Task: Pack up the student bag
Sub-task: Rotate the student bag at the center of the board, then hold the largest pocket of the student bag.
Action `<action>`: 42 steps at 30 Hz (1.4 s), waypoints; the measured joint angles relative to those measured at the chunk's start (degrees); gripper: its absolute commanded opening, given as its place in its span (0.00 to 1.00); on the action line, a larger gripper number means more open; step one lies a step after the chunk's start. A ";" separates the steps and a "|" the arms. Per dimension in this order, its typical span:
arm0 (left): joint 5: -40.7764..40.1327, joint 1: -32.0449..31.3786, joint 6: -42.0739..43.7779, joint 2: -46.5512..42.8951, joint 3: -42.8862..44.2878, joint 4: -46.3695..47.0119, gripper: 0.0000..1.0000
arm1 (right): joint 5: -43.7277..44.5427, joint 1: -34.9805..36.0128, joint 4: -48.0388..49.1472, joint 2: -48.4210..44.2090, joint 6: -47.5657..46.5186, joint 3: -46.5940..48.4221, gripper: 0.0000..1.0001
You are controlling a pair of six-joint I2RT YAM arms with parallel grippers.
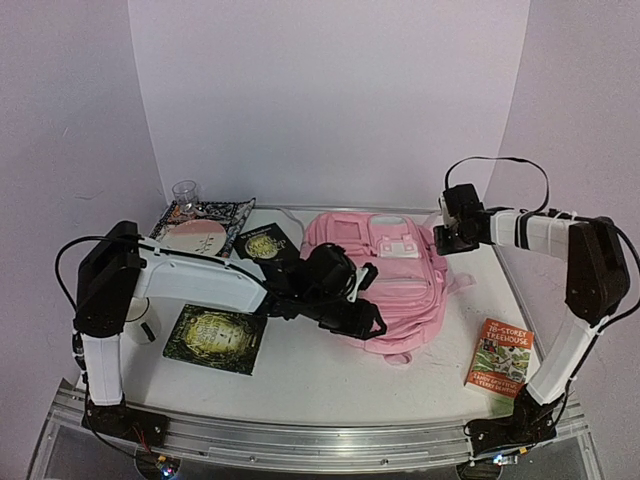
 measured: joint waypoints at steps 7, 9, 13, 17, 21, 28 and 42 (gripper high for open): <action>-7.14 3.30 2.04 -10.62 -9.74 -0.15 0.84 | -3.11 4.14 0.48 -13.53 1.58 -8.94 0.68; -7.85 6.89 2.23 -13.04 -11.91 -0.02 0.86 | -3.31 8.14 1.25 -16.13 2.18 -10.16 0.72; -9.51 14.79 3.31 -13.80 -13.80 -0.07 0.86 | -3.47 16.86 2.22 -16.71 4.21 -11.12 0.82; -10.63 20.20 4.89 -11.84 -13.94 -0.04 0.83 | -2.34 25.27 2.59 -13.44 6.08 -11.08 0.89; -10.45 23.15 6.74 -7.77 -13.38 -0.10 0.79 | 0.11 31.65 2.02 -6.49 6.76 -8.56 0.94; -9.71 26.63 9.17 -3.86 -12.87 -0.49 0.77 | 8.21 39.41 -0.75 9.31 5.71 4.75 0.95; -4.17 27.50 11.22 -3.62 -13.50 0.90 0.71 | 21.64 41.92 -6.73 16.66 5.53 8.83 0.15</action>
